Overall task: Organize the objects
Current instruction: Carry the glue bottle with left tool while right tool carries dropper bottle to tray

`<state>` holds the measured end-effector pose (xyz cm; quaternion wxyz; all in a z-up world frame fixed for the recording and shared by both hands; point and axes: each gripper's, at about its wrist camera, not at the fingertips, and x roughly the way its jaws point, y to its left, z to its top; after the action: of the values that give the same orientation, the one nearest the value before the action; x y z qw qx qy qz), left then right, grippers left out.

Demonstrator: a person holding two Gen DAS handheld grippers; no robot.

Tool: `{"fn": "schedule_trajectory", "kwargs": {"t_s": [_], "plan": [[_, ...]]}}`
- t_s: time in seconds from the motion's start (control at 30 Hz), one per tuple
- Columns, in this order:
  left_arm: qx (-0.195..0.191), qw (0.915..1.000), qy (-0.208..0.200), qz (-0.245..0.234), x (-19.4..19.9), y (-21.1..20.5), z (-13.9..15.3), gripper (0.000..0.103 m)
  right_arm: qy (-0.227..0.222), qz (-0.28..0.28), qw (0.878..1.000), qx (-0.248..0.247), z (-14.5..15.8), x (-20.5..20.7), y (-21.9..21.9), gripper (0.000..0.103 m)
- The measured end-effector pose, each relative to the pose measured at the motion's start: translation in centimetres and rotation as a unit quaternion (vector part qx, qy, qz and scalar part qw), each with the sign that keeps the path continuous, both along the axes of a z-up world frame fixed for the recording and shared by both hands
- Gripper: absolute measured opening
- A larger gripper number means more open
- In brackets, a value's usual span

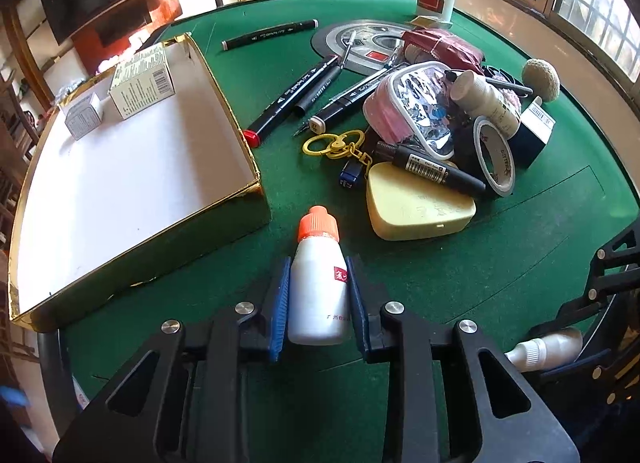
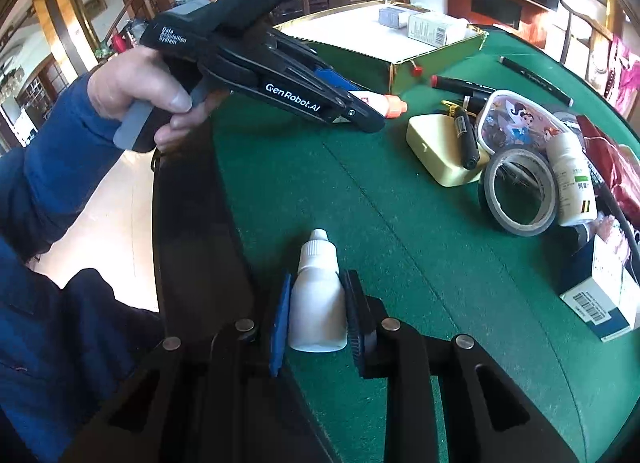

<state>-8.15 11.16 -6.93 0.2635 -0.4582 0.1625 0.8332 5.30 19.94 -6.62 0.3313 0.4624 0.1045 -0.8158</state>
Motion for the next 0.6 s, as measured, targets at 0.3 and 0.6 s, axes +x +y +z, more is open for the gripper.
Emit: {"fn": "schedule_trajectory", "kwargs": {"t_s": [0.3,0.6], "plan": [[0.086,0.9946,0.039,0.042,1.5,-2.5,0.8,0.027,0.012,-0.071,0.996,-0.057,1.1,-0.8,1.5,0.025],[0.123,0.9817,0.093,0.112,1.9,-6.4,2.2,0.027,0.015,-0.143,0.980,-0.136,2.5,-3.9,2.4,0.025]]}}
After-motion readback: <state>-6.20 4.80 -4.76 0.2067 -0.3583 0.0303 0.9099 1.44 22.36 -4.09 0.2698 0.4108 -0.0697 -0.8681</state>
